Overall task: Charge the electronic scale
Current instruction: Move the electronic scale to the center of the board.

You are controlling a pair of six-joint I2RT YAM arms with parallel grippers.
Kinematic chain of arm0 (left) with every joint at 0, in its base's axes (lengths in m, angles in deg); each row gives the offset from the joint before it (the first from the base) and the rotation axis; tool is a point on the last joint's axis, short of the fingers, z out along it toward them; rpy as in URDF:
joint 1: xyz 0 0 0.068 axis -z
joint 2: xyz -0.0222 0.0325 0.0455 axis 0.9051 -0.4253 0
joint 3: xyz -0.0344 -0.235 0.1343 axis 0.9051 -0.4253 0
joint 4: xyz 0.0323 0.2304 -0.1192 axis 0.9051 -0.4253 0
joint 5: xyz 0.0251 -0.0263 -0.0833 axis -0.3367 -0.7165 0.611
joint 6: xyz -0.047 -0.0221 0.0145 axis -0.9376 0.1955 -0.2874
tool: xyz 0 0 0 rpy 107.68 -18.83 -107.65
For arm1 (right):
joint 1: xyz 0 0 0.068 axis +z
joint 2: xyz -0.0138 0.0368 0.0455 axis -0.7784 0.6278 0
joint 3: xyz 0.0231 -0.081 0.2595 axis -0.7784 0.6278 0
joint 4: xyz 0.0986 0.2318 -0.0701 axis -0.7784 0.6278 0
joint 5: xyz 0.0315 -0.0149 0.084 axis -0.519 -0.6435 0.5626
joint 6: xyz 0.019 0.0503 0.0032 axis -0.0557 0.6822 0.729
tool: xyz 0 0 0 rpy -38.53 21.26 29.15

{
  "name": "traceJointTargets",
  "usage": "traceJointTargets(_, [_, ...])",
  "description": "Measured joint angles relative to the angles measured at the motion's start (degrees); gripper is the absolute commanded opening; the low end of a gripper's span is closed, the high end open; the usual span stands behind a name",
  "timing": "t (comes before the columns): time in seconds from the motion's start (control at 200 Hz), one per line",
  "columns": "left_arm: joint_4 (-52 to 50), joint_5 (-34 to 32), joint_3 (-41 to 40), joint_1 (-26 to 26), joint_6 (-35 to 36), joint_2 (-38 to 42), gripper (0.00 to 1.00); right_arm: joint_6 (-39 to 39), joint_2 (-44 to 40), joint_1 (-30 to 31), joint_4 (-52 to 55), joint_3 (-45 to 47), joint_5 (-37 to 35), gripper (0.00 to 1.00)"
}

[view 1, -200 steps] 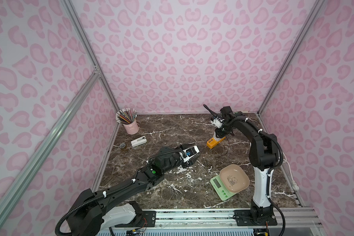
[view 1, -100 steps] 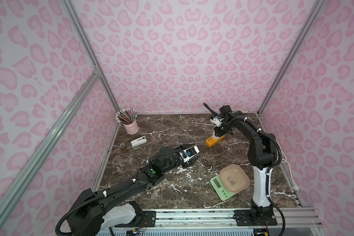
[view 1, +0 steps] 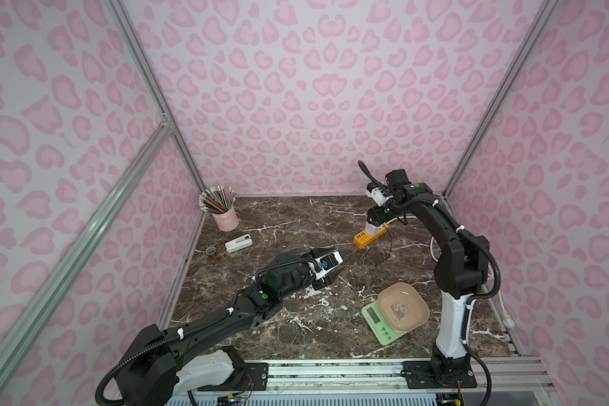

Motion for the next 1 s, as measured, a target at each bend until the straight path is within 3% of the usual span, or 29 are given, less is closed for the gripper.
traceJointTargets(0.51, [4.22, -0.92, 0.04, 0.0, -6.49, -4.7, 0.61, 20.94, -29.92, -2.43, -25.27, 42.14, 1.36, 0.66])
traceJointTargets(0.79, [11.93, -3.52, 0.46, -0.02, -15.98, -8.63, 0.6, 33.2, -34.01, -3.39, -37.18, 59.78, 0.79, 0.65])
traceJointTargets(1.0, [14.29, -2.19, 5.4, 0.98, -26.62, -17.81, 0.59, 38.25, -34.34, -3.67, -43.32, 66.2, 1.55, 0.64])
